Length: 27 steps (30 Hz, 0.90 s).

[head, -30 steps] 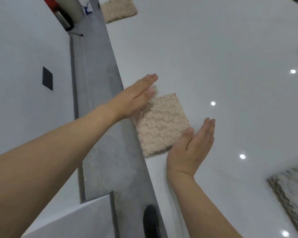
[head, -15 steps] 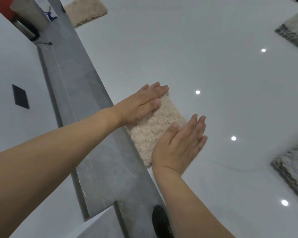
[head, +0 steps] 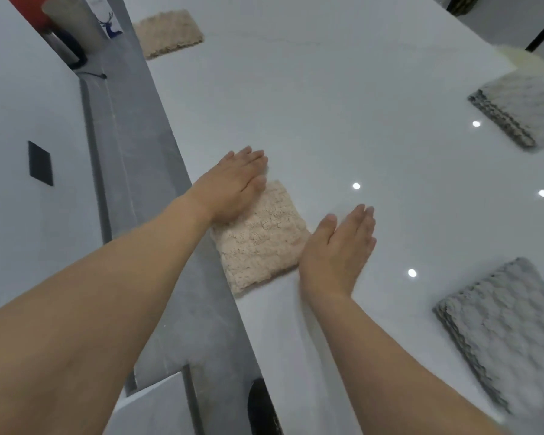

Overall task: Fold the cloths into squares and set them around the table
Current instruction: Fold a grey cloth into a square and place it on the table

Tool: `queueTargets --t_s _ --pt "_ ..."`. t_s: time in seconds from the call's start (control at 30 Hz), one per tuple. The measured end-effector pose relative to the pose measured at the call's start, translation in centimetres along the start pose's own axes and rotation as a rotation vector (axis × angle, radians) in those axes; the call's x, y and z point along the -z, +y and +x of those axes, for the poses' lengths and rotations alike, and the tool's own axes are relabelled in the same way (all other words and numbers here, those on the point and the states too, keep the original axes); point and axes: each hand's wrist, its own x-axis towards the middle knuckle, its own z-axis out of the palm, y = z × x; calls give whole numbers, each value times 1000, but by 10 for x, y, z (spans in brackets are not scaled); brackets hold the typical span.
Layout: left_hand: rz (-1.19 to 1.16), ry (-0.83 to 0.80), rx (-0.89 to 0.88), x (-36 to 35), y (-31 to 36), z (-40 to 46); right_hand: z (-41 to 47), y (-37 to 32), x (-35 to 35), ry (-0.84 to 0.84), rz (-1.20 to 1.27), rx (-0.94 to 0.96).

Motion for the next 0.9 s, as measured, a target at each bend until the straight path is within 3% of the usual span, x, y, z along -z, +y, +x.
queueTargets --t_s 0.13,0.23,0.37,0.53,0.73,0.9 --pt "46 289 76 1 55 -8 57 21 50 -238 -94 316" --pt "5 334 132 -16 104 -15 85 42 80 -359 -238 486" --pt "-88 361 243 -41 154 -16 116 67 119 -394 -361 626" --pt "-263 447 348 -66 208 -8 150 93 151 -462 -377 650" --pt "-396 492 384 -99 257 -1 168 123 176 -560 -219 599" --pt "-610 567 611 -124 303 -14 187 157 206 -646 -45 548"
